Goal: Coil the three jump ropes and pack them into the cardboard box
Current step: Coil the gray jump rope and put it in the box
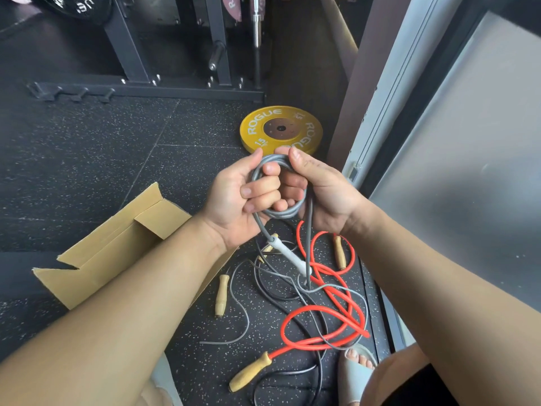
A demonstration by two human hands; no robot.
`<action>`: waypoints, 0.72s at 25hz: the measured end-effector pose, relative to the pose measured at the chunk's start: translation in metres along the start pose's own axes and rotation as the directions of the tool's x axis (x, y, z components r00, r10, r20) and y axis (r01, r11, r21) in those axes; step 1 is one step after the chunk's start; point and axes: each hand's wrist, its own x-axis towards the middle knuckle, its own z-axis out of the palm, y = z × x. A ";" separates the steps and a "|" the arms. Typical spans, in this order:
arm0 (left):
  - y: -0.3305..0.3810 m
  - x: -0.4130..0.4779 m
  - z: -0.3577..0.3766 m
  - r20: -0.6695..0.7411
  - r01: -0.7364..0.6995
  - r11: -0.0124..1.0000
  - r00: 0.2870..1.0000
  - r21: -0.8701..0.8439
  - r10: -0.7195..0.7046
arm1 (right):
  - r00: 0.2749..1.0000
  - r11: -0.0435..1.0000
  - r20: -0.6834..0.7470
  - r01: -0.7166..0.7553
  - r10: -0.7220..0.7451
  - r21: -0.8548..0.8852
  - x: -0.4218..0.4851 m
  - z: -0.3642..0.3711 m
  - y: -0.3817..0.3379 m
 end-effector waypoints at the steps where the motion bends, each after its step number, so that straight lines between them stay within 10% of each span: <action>1: 0.001 0.000 0.000 0.007 0.004 1.000 1.000 0.029 -0.004 | 0.999 0.999 0.019 -0.030 0.030 0.033 0.001 -0.001 -0.001; 18: -0.010 -0.009 0.002 0.014 0.060 0.996 0.998 0.063 -0.061 | 0.983 0.974 -0.175 0.006 -0.047 -0.225 -0.006 0.009 -0.005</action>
